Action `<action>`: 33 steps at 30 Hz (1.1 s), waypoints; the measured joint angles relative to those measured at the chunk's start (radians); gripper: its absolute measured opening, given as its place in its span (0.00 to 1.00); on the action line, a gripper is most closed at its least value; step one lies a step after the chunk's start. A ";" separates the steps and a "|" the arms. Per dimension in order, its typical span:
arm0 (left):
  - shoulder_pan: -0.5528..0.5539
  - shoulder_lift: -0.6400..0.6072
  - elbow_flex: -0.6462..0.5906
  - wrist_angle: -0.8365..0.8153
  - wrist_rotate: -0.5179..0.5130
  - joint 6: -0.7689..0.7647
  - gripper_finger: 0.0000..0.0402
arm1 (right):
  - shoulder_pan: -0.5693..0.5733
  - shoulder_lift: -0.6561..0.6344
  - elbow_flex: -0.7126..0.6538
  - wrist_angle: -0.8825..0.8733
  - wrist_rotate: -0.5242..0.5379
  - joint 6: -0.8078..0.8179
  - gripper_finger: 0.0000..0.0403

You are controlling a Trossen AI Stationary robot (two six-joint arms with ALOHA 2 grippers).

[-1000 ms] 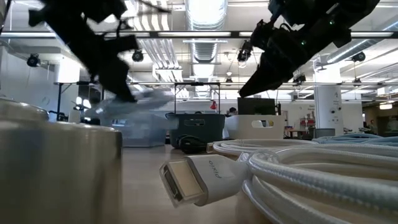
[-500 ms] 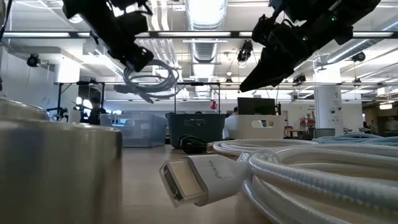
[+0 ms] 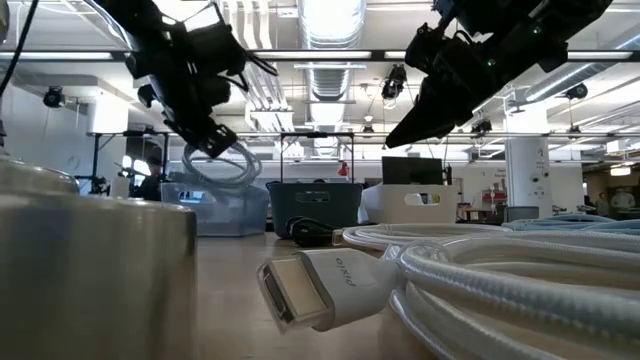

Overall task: Sort HDMI cables
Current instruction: Put the middle blue HDMI cable into the black bin, then put the top blue HDMI cable into the black bin

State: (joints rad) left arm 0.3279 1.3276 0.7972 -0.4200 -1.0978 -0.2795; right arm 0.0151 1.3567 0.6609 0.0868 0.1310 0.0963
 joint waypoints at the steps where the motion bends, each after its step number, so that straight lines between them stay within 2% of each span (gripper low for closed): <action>1: 0.000 0.009 -0.001 0.000 0.001 0.009 0.16 | 0.000 0.000 0.000 0.000 0.000 0.000 0.19; 11: 0.000 0.104 -0.001 0.021 0.037 -0.009 0.18 | 0.000 0.000 0.000 0.001 0.000 0.024 0.24; 14: 0.000 0.119 -0.001 0.030 0.037 -0.002 0.23 | 0.000 0.000 0.000 0.001 0.000 0.012 0.26; 24: -0.003 0.123 0.024 0.053 0.034 0.030 0.53 | 0.000 0.000 0.000 0.011 0.000 -0.157 0.27; 28: -0.009 0.116 0.067 0.054 0.030 0.146 0.57 | 0.000 0.000 -0.001 0.029 0.001 -0.166 0.25; 33: -0.034 0.097 0.121 0.053 0.030 0.182 0.57 | 0.000 0.000 -0.001 0.022 0.001 -0.152 0.25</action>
State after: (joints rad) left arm 0.2940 1.4245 0.9187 -0.3668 -1.0676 -0.0974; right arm 0.0147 1.3571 0.6602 0.1091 0.1318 -0.0559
